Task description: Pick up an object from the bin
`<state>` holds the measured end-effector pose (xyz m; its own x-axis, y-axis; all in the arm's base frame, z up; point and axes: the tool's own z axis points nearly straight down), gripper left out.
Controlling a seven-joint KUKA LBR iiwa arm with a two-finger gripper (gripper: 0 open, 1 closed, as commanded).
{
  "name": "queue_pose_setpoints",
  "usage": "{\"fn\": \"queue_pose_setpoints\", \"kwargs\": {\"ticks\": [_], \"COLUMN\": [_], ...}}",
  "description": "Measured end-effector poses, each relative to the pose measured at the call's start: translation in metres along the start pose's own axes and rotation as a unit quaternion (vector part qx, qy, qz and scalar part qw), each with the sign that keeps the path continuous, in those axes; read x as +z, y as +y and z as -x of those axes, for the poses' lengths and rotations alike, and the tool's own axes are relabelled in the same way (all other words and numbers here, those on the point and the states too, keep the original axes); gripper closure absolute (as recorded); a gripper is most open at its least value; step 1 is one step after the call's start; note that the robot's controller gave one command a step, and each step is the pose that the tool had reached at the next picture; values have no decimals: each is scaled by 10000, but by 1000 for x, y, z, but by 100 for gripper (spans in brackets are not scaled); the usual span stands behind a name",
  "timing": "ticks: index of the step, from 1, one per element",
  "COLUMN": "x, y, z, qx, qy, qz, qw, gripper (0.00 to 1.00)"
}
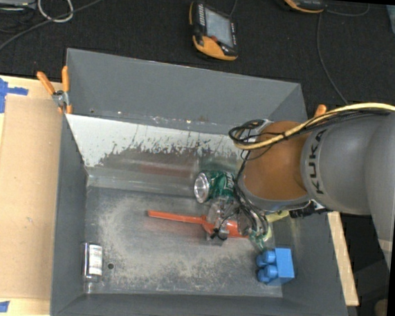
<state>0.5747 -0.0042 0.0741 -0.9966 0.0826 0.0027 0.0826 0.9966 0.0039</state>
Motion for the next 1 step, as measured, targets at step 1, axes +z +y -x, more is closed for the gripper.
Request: {"fn": "queue_pose_setpoints", "kwargs": {"ticks": [1], "x": [-18], "y": [0], "z": [-1], "qx": [0], "qy": [20], "qz": [1], "qw": [10000], "gripper": [100]}}
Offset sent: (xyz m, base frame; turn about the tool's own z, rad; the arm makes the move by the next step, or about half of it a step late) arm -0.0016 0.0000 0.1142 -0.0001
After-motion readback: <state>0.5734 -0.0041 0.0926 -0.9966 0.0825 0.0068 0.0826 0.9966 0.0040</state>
